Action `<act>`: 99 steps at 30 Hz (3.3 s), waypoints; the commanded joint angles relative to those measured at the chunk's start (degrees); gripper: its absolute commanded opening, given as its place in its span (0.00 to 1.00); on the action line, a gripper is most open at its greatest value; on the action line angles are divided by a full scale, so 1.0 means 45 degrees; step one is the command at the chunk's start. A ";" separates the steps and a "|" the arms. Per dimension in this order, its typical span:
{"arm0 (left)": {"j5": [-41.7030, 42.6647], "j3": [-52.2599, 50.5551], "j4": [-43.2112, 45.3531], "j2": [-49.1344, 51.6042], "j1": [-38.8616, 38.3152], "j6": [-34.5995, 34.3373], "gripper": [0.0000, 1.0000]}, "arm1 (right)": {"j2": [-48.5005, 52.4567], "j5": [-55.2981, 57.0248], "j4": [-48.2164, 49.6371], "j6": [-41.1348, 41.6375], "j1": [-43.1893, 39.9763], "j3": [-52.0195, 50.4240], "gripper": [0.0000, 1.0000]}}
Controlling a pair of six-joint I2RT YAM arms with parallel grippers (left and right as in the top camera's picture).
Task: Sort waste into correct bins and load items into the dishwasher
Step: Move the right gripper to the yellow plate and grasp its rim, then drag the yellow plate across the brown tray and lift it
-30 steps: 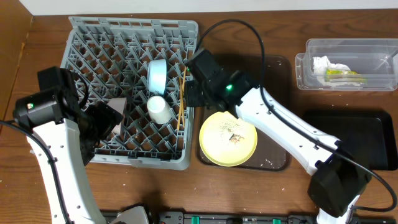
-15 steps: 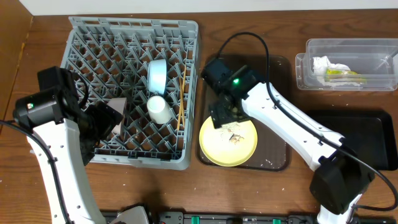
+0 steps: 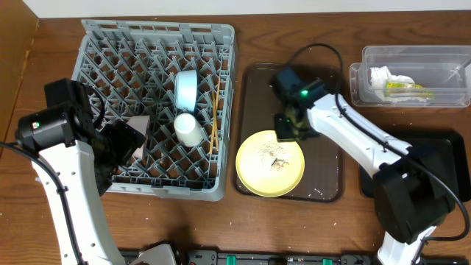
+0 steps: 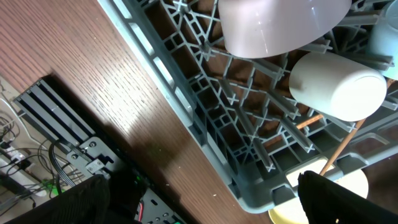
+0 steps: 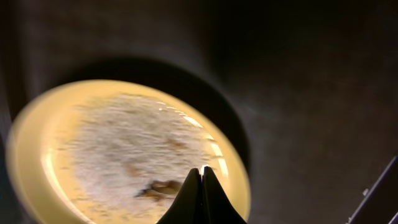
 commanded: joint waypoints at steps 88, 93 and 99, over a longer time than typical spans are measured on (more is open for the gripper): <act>-0.0209 0.0010 -0.0073 -0.0019 0.0053 0.0131 0.98 | 0.1064 0.4051 0.1909 0.2492 0.4702 -0.1195 0.28; -0.0209 0.0010 -0.0073 -0.0019 0.0053 0.0131 0.98 | 0.1069 0.3793 0.1923 0.2487 0.4702 -0.1190 0.30; -0.0209 0.0010 -0.0073 -0.0019 0.0053 0.0131 0.98 | 0.1069 0.3303 0.1705 0.2608 0.4707 -0.1195 0.01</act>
